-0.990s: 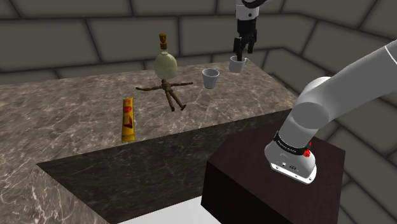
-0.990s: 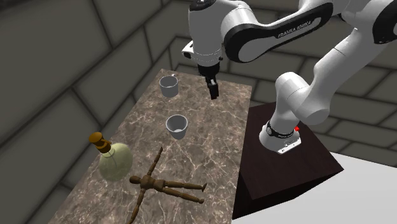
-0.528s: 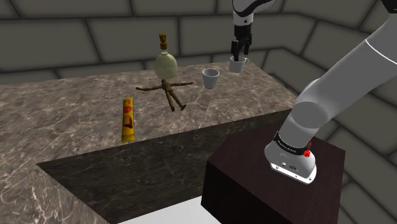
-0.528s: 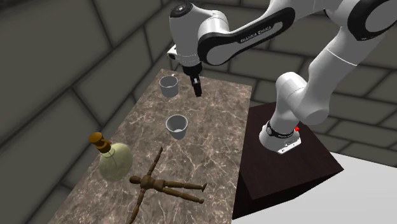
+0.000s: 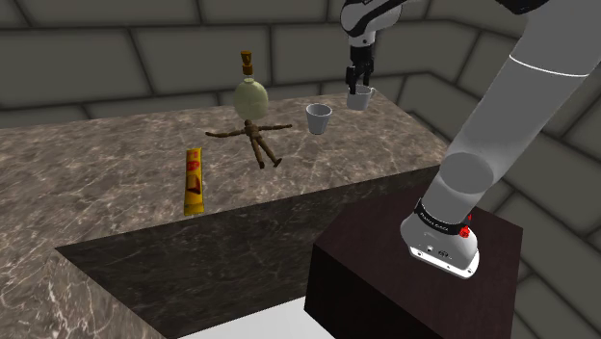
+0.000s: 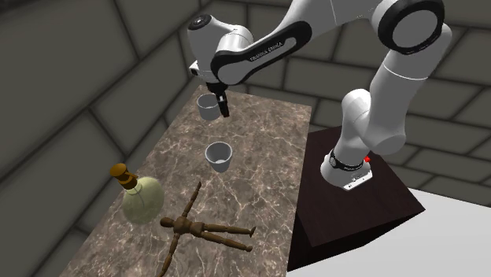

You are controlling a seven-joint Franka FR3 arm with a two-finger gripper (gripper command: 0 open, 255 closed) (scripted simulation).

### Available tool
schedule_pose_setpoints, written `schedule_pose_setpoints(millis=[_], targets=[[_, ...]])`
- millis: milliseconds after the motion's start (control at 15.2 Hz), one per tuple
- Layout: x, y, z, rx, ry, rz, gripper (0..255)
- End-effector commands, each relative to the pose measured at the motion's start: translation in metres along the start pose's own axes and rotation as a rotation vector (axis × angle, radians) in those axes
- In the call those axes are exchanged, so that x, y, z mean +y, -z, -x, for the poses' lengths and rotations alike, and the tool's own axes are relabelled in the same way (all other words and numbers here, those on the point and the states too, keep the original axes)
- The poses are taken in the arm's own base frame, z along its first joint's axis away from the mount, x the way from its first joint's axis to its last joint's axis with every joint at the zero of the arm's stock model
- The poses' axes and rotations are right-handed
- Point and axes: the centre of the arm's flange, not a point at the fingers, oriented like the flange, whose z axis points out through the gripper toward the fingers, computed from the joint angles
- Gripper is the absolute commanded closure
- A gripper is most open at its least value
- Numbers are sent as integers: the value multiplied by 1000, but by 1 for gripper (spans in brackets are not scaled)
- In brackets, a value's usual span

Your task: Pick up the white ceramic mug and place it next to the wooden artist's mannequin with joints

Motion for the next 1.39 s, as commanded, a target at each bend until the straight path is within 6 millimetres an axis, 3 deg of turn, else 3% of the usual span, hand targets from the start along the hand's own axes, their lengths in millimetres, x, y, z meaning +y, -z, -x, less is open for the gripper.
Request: schedule_pose_setpoints(millis=[0,396,924,1320], targets=[[18,-11,-18,2,4,-2,0],[69,-43,-66,6,9,-10,0],[69,-83,-66,6,9,-10,0],[69,-83,-66,6,9,-10,0]])
